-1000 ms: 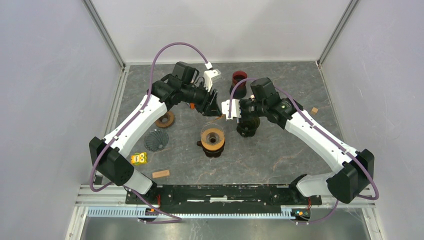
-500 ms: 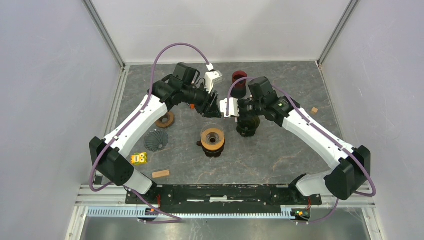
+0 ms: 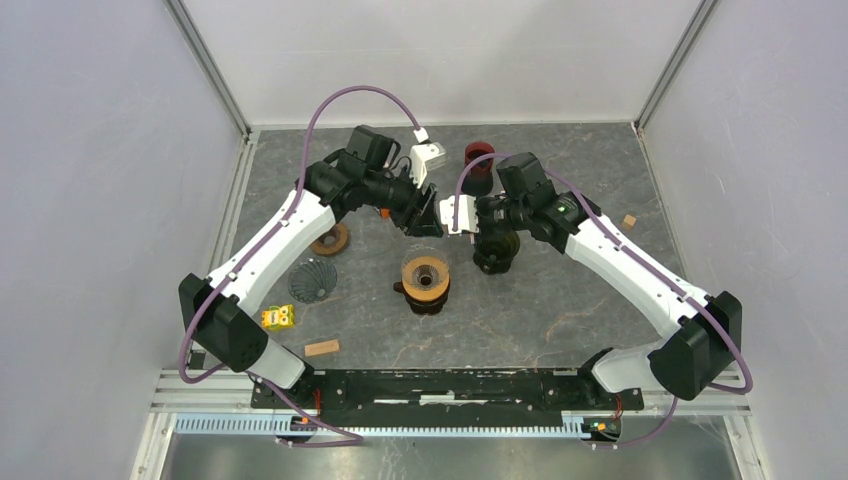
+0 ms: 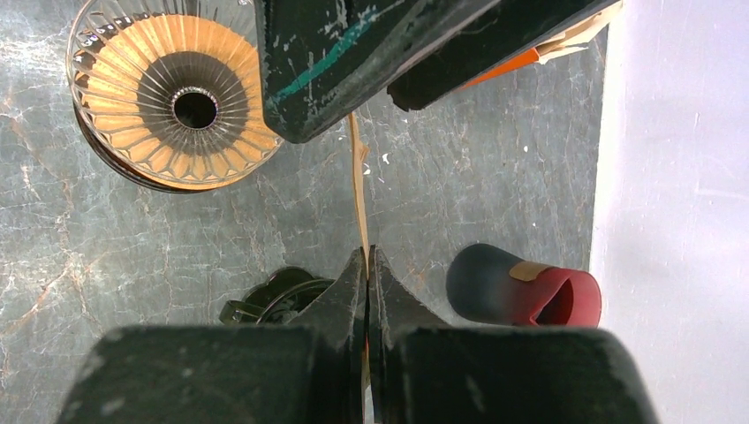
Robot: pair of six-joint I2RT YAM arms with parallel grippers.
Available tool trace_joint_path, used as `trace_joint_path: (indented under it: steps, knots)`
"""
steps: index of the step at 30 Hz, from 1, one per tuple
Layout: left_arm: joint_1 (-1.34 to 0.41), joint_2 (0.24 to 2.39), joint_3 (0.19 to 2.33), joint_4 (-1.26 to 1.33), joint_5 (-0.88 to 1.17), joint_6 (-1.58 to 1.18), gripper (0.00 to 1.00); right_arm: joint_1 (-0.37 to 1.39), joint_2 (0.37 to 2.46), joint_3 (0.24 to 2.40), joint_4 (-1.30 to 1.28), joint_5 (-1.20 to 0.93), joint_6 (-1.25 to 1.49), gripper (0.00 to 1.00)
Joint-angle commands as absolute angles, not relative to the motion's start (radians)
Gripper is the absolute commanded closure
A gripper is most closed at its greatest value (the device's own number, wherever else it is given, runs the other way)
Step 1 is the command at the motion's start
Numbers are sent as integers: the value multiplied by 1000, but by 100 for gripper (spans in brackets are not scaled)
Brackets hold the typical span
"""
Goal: Place the coffee filter in the dripper
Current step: Pick up the coffee filter from the coffee filter holder.
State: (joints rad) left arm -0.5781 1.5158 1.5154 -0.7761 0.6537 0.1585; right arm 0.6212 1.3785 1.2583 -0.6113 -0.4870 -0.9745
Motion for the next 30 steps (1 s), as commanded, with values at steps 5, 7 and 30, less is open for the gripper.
trace_joint_path:
  steps: [5,7,30]
  knots:
    - [-543,1482,1576,-763,701,152,38,625,1357,1234,-611,-497,-1021,100]
    - [-531,1485,1573,-751,702,141,38,625,1356,1233,-613,-505,-1024,100]
    - [-534,1475,1487,-747,721,197,39,626,1355,1250,-612,-511,-1001,100]
